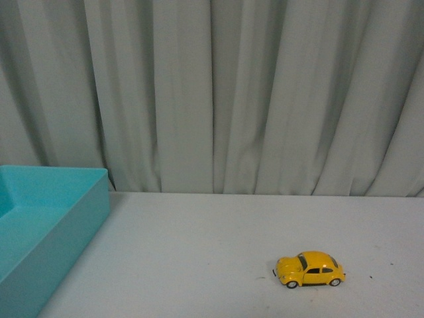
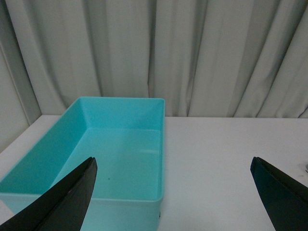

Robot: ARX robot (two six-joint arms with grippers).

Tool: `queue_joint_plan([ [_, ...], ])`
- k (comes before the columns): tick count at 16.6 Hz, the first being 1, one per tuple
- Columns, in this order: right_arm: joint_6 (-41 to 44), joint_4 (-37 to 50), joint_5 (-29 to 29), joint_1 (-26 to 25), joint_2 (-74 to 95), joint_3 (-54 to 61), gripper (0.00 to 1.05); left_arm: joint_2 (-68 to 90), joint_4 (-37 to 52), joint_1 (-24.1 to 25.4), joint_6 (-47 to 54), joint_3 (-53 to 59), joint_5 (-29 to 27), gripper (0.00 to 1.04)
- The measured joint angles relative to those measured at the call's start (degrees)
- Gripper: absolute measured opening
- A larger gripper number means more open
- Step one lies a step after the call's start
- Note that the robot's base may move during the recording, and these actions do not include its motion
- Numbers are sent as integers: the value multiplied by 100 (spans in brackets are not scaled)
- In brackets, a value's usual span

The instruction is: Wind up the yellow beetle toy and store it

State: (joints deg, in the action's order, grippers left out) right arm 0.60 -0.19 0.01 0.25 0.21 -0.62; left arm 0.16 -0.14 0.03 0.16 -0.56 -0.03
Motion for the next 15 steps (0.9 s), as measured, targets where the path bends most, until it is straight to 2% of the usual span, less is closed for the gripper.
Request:
queue_joint_plan([
  [15, 0, -7, 0, 0, 0, 0, 98, 0, -4, 0, 0, 0, 0, 98],
])
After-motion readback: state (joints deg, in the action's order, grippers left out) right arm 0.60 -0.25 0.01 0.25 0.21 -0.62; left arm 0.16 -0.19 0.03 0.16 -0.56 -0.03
